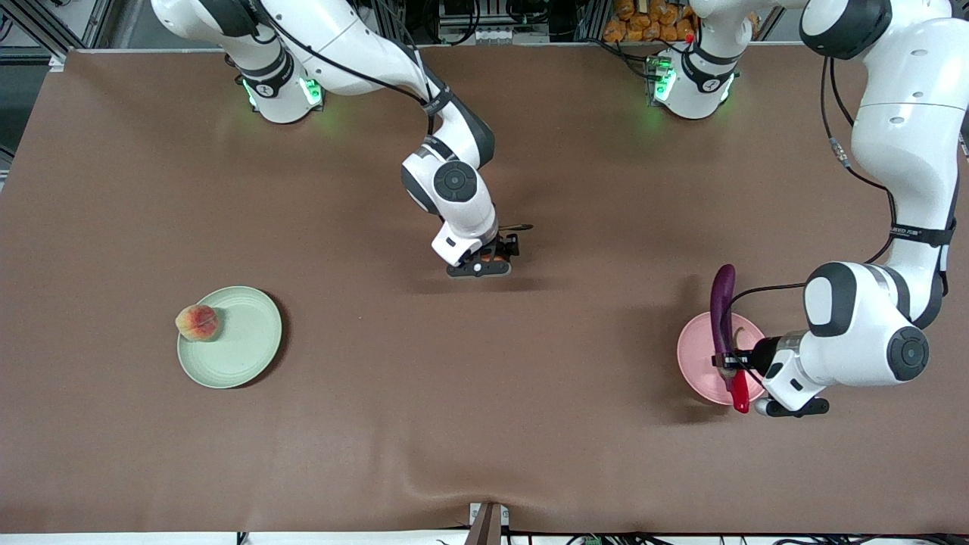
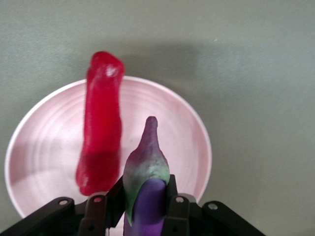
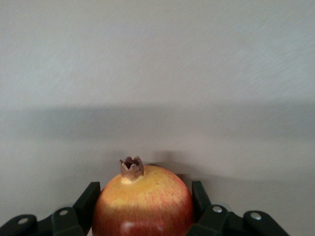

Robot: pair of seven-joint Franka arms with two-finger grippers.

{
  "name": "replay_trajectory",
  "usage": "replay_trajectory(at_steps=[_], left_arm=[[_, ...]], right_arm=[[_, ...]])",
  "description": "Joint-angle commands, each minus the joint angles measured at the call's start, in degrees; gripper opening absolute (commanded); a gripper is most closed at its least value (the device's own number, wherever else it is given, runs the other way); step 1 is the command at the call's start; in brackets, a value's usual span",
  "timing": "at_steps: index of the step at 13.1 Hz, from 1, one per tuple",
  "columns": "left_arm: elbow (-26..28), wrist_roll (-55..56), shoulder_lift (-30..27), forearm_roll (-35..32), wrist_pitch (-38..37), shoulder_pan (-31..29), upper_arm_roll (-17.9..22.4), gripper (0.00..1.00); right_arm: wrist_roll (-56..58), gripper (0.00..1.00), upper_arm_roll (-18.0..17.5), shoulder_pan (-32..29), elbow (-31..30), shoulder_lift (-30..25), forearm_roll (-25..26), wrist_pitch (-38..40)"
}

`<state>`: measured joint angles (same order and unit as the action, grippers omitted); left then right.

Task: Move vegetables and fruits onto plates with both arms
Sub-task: 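Carry the eggplant to the pink plate while the right gripper lifts the pomegranate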

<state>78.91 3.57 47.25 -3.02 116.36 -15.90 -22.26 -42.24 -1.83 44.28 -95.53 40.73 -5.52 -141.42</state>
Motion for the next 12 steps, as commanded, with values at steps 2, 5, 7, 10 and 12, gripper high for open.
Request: replay_trajectory(at_steps=[2,5,7,10,12], left_arm=[[0.72,-1.28,0.30,-1.02,0.35,-0.19,-0.51,0.00],[0.36,-0.67,1.09,-0.23,1.41,-0.01,-0.42,0.00],[0.45,-0.23,1.62,-0.23,4.12,0.17,-0.42,0.02],[0.19,-0.05,1.62,-0.76,4.22,0.69,-0.42,0.74],[0.10,1.61,1.36,-0.84,4.13,0.70,-0.42,1.00]], right_arm=[[3.01,0.46,9.36,-2.52,0.61,-9.68,1.39,13.69],[8.31,0.47,11.67,-8.22,0.61,-11.63,1.56,16.36],[12.06,0.47,12.20,-11.65,0.61,-11.63,1.74,16.27],[27.93,0.48,12.11,-19.29,0.43,-11.63,1.65,16.44],[46.37,0.48,12.11,-23.43,0.08,-11.46,1.48,16.62]])
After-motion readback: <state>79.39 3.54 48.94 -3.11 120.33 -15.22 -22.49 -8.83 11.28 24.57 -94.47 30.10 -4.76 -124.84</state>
